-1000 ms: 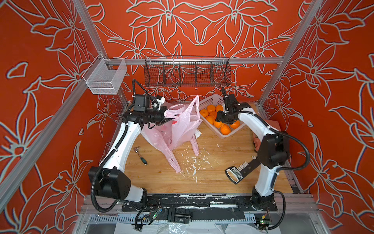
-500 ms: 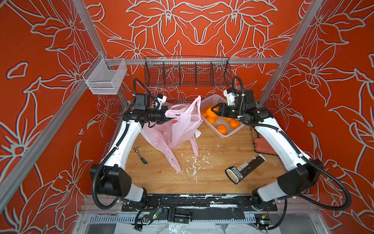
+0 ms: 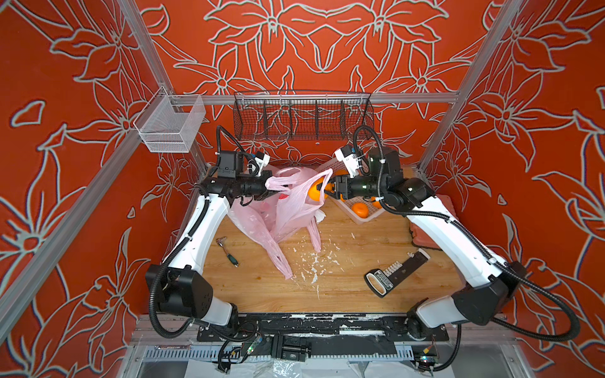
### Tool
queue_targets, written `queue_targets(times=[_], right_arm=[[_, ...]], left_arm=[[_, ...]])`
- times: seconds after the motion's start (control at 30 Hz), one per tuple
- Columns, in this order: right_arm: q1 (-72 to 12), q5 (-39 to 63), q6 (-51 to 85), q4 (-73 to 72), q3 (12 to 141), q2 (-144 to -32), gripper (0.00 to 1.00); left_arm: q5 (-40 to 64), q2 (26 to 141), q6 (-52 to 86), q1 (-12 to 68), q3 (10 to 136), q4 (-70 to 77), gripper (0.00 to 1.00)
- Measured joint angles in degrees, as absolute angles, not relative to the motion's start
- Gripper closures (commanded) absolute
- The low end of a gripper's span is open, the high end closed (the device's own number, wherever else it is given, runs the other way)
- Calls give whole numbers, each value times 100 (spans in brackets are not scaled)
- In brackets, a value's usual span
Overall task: Place the oranges into plastic bags & tie knots
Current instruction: Place the orange in the plastic bag.
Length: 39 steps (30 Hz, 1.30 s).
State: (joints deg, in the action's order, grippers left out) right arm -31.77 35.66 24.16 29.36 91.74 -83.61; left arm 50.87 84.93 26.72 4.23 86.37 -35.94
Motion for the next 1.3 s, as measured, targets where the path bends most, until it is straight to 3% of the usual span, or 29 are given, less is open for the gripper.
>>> queue_targets(times=[0.37,0.97,1.07,1.2,1.3], right_arm=[[-3693,3553,2368,2939,9220,-8812,62],[-4025,1507,1955,3785,9699,-9367,62],[-4101,1542,1857,3787,9703,-9362,53],[-4147,1778,1802,3791,9736,-9367,28],[-4163,1892,1767,3760,9804,-9393,21]], left_arm=[[5094,8493,2731,427,8597,-3511,100],[5076,8490,2705,456,8438,-3509,100],[5054,8490,2707,456,8436,-3505,100],[5033,8490,2705,456,8431,-3505,100],[5013,8490,2705,456,8429,-3505,100]])
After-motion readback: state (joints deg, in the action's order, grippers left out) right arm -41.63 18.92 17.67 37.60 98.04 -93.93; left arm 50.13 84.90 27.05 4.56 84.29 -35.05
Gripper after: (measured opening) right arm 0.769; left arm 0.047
